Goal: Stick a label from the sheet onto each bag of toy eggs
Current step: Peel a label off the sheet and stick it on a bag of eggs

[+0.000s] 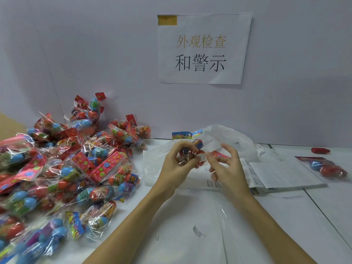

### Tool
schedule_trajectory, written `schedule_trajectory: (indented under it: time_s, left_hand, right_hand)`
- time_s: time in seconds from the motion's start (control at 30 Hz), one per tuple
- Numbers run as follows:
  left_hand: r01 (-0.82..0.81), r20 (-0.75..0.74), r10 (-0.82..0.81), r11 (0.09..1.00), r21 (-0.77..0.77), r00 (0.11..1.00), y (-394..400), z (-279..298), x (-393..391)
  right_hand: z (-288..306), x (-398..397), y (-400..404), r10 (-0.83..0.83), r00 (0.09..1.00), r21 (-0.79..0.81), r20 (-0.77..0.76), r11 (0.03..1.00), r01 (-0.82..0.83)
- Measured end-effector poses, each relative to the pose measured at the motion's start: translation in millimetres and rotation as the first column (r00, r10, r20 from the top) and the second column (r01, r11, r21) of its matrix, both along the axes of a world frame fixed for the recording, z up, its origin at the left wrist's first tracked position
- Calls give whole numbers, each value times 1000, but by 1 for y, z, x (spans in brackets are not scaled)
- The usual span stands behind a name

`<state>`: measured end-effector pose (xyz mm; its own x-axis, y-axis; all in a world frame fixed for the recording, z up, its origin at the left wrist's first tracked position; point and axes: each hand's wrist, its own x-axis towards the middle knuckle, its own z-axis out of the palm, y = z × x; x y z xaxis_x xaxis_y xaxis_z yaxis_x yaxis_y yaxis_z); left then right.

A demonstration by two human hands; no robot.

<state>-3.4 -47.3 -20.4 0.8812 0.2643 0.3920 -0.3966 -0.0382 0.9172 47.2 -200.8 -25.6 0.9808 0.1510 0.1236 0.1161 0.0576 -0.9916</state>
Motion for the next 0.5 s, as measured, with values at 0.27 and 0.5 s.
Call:
schedule_trajectory:
  time_s: [0.27,0.5]
  left_hand:
    - [139,33,-136,985,-106,990,4,1,1]
    - [183,-2,-187,963,-200,982,8,0,2]
  right_hand:
    - [8,1,-8,323,922,335,-213,911,-241]
    - [13,1,-10,404,894,364,-194,876,-317]
